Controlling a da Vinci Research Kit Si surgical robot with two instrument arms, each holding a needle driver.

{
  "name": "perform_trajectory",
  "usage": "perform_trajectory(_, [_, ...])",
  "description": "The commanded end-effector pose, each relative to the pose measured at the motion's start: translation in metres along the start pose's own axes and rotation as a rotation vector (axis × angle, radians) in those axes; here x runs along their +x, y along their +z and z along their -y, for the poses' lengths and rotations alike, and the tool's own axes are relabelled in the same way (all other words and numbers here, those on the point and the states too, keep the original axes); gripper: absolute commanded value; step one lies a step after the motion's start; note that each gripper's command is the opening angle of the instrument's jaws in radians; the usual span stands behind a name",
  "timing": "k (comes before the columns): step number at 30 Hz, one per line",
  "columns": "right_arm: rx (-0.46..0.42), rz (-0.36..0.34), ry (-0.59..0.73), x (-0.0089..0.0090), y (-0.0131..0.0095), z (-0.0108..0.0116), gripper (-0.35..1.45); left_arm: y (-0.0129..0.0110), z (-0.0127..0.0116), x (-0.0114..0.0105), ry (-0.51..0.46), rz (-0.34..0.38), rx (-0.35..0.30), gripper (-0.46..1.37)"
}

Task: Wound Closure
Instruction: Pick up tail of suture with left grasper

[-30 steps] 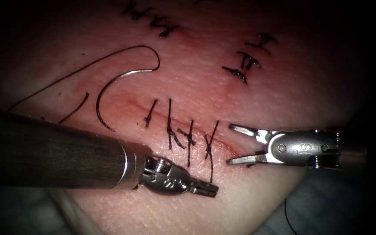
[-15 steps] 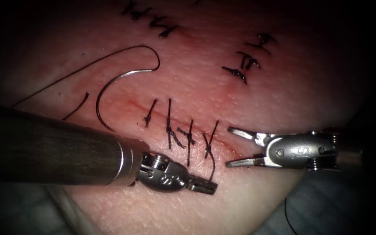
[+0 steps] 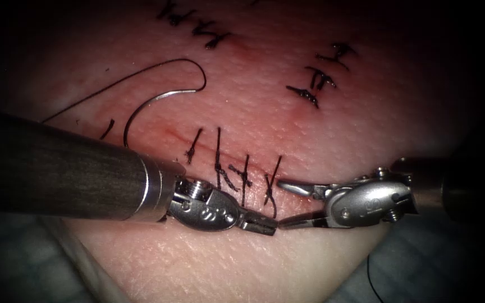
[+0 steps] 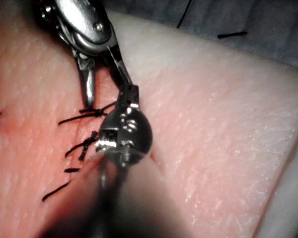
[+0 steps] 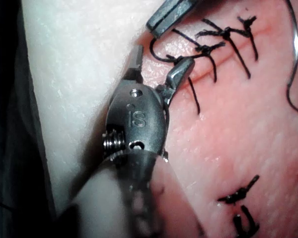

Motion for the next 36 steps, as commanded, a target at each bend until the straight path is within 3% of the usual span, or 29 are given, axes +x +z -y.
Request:
perform_trajectory(1, [0.012, -0.011, -0.004, -0.0001, 0.0002, -0.0001, 1.31, 0.0000, -0.0001, 0.0001, -0.001, 0.000, -0.010, -0.35])
perform_trajectory(16, [-0.021, -0.034, -0.015, 0.0004, 0.0011, -0.0005, 1.28, -0.0019, -0.0004, 0.0028, 0.015, -0.004, -0.011, -0.35])
perform_trajectory(27, [-0.029, -0.101, -0.024, 0.0014, 0.0035, -0.0004, 1.27, -0.0017, -0.0004, 0.0029, 0.014, -0.001, -0.006, -0.35])
perform_trajectory(36, [-0.043, -0.116, -0.029, 0.0012, 0.0052, -0.0002, 1.26, -0.0016, -0.0005, 0.0030, 0.013, -0.002, -0.008, -0.35])
